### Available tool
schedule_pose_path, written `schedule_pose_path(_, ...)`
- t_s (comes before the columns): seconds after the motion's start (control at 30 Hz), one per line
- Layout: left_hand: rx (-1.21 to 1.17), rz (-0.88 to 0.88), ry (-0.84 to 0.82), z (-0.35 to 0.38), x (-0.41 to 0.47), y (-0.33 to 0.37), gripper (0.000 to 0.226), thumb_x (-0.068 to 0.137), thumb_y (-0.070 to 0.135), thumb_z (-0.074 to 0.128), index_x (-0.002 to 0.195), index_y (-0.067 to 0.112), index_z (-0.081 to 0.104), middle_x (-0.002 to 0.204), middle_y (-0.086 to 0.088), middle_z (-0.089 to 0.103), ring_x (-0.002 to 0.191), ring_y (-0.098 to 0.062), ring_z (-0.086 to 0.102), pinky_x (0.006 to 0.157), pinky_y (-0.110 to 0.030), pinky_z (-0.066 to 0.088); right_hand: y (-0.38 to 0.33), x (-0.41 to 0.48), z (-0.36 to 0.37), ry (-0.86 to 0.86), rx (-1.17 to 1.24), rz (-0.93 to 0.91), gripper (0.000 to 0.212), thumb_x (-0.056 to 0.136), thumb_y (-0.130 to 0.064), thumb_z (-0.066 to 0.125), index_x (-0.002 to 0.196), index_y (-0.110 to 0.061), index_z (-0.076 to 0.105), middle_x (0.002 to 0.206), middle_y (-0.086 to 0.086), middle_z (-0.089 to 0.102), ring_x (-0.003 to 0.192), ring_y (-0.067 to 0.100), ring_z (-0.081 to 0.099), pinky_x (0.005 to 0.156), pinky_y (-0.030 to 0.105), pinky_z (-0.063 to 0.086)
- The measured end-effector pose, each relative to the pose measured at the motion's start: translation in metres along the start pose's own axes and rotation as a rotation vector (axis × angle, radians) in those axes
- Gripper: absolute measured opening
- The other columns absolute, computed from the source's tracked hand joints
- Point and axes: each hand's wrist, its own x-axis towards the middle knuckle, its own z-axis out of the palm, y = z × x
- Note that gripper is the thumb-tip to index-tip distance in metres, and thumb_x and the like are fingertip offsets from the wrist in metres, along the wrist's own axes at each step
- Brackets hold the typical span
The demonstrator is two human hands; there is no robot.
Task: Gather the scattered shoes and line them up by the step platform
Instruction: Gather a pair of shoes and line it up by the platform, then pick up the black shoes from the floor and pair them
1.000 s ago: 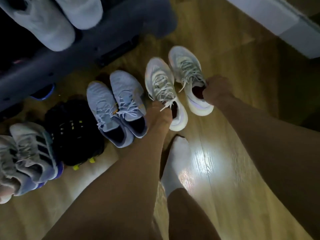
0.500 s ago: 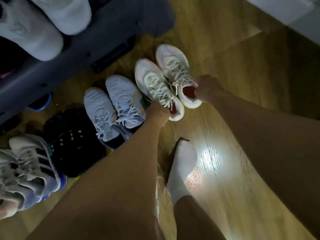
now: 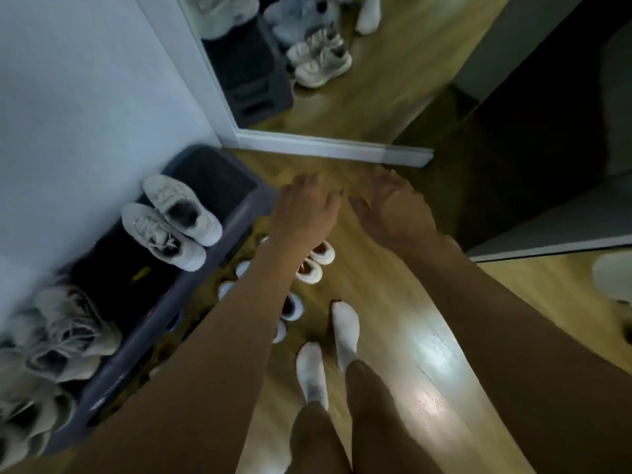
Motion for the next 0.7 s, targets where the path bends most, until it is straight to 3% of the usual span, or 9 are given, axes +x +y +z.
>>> schedule_pose_path(0.13, 0.057, 0.25, 0.024, -0.08, -0.062, 0.105, 0.049, 0.097, 0.048, 0.036, 0.136, 0.02, 0.047, 0.136, -0.007, 0.05, 0.125, -0.03, 0.045, 0.104, -0.045, 0.038, 0.002, -0.087, -0.127, 0.164, 0.007, 0.06, 0.052, 0.095, -0.049, 0.042, 0.142, -0.026, 0.038, 0.152, 0.001, 0.035, 0.141, 0.025, 0.03, 0.114, 0.048, 0.03)
schedule_pose_path(0.23, 0.122, 0.456, 0.007, -0.118, -0.112, 0.184, 0.05, 0.099, 0.049, 0.03, 0.14, 0.023, 0.045, 0.144, -0.001, 0.042, 0.133, -0.023, 0.038, 0.11, -0.041, 0.032, 0.01, -0.162, -0.205, 0.263, -0.024, 0.113, 0.055, 0.096, -0.05, 0.038, 0.147, -0.03, 0.029, 0.157, -0.004, 0.024, 0.147, 0.02, 0.016, 0.118, 0.045, 0.018)
schedule_pose_path(0.33, 0.151, 0.668, 0.035, -0.137, -0.163, 0.267, 0.049, 0.1, 0.048, 0.028, 0.139, 0.024, 0.045, 0.145, 0.001, 0.043, 0.134, -0.02, 0.038, 0.111, -0.04, 0.03, 0.025, -0.237, -0.27, 0.357, -0.032, 0.165, 0.054, 0.096, -0.051, 0.037, 0.146, -0.033, 0.028, 0.158, -0.006, 0.022, 0.147, 0.019, 0.014, 0.118, 0.044, 0.014)
schedule_pose_path(0.5, 0.186, 0.936, 0.082, -0.13, -0.247, 0.383, 0.048, 0.099, 0.048, 0.028, 0.139, 0.027, 0.045, 0.145, 0.002, 0.042, 0.135, -0.02, 0.037, 0.11, -0.045, 0.032, 0.071, -0.353, -0.338, 0.519, -0.045, 0.287, 0.055, 0.095, -0.051, 0.041, 0.146, -0.033, 0.03, 0.156, -0.005, 0.026, 0.146, 0.019, 0.019, 0.118, 0.046, 0.02)
schedule_pose_path(0.7, 0.198, 1.157, 0.076, -0.069, -0.363, 0.486, 0.046, 0.099, 0.047, 0.031, 0.137, 0.027, 0.047, 0.144, 0.002, 0.044, 0.132, -0.021, 0.039, 0.11, -0.042, 0.032, 0.145, -0.504, -0.368, 0.636, -0.055, 0.489, 0.05, 0.095, -0.048, 0.042, 0.141, -0.03, 0.038, 0.151, -0.003, 0.035, 0.14, 0.021, 0.028, 0.113, 0.042, 0.025)
